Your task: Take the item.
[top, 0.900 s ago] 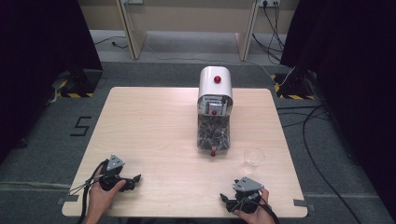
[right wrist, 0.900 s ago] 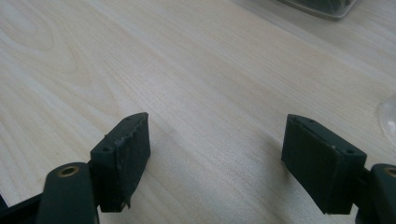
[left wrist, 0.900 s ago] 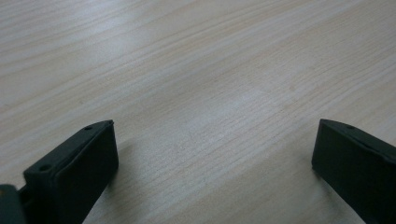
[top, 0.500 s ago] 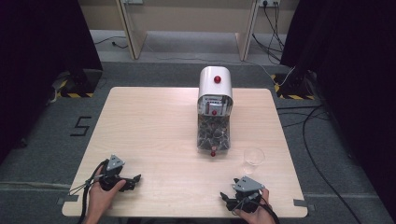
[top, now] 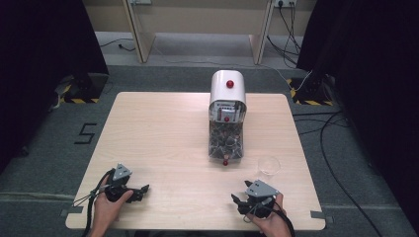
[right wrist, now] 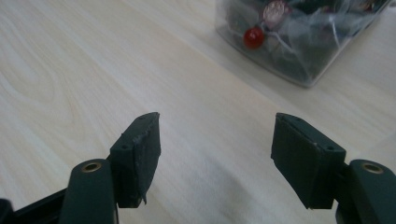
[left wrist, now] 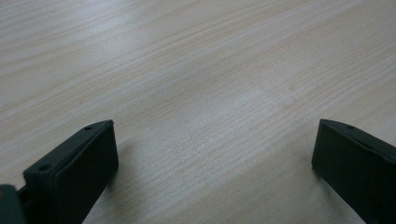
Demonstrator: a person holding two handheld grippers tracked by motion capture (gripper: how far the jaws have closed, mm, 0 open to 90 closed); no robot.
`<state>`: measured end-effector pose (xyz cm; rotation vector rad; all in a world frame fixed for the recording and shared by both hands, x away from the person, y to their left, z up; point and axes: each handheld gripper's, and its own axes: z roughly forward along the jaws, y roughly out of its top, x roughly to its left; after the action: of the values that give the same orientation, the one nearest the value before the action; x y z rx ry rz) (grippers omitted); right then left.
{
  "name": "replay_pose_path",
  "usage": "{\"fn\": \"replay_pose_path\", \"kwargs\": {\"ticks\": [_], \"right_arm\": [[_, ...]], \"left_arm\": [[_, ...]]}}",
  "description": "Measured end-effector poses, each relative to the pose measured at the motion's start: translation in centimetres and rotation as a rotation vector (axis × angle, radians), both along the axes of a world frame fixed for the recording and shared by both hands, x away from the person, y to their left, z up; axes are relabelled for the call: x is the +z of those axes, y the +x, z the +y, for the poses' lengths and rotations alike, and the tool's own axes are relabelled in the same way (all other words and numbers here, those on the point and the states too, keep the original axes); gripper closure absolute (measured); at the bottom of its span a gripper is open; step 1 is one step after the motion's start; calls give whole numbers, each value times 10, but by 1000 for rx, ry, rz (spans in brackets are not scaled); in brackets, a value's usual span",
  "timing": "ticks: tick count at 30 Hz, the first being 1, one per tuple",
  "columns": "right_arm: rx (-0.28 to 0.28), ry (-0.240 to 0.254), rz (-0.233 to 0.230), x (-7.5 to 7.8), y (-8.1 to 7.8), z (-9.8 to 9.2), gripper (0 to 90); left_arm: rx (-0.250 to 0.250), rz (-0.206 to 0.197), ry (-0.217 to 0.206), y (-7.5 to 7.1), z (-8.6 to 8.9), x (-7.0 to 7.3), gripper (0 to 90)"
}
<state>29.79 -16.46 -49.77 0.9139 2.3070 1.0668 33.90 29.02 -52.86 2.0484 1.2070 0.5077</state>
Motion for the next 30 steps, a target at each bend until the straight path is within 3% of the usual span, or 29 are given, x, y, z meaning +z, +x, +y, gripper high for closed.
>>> {"fn": "replay_pose_path", "kwargs": {"ticks": [7,16,30], "right_arm": [[14,35,-46,14,10,11,358],[24,70,-49,23,25,32,375],[-21,52,-83,34,50,52,446]], "left_arm": [[0,0,0,0,0,0,0],[0,0,0,0,0,0,0],[0,0,0,0,0,0,0]]}}
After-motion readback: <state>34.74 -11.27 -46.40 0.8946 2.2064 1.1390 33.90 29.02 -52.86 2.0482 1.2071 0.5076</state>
